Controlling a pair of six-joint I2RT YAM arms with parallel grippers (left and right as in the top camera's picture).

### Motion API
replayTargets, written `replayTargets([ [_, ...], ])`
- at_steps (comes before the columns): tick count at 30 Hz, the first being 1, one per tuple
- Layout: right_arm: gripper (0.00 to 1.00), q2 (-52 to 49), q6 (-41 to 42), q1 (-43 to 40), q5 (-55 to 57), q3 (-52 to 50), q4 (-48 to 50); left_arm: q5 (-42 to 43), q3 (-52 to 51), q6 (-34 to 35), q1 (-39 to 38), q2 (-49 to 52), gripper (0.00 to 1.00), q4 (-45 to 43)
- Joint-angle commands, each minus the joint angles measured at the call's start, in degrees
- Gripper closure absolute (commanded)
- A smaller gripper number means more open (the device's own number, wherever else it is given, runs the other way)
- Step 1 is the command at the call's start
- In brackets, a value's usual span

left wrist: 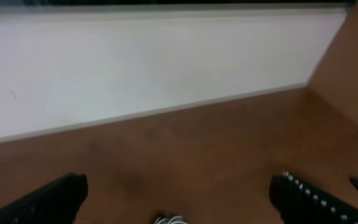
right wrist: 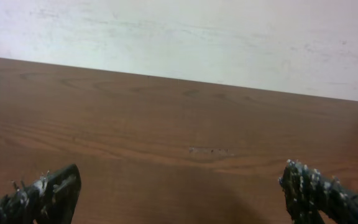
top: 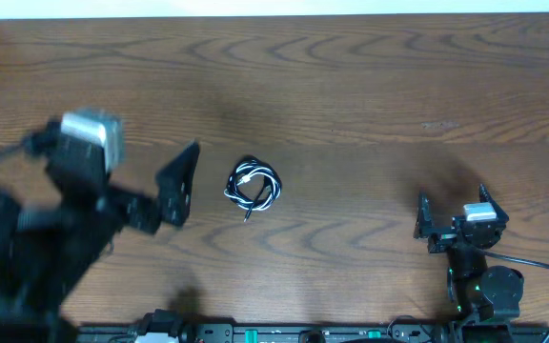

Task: Untangle cables
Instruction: 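Raise the left arm and swing its gripper above the cable bundle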

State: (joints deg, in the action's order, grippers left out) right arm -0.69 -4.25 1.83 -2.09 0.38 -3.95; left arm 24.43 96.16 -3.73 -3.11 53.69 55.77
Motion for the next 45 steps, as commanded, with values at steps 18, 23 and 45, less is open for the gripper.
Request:
replayTargets([
  [18,0.01,0.3,-0.7,-0.2,0.4,-0.1,-0.2,3.5,4.2,-0.1,-0.2,24.9,0.02,15.5],
  [23,0.01,0.3,-0.7,-0.2,0.4,-0.1,-0.2,3.5,3.1,2.8,-0.2,28.8,0.02,16.2],
  [45,0.01,0.3,-0.7,-0.2,0.4,-0.1,-0.2,3.4,-6.4,15.4,-0.2,49.8,0.62,18.8],
])
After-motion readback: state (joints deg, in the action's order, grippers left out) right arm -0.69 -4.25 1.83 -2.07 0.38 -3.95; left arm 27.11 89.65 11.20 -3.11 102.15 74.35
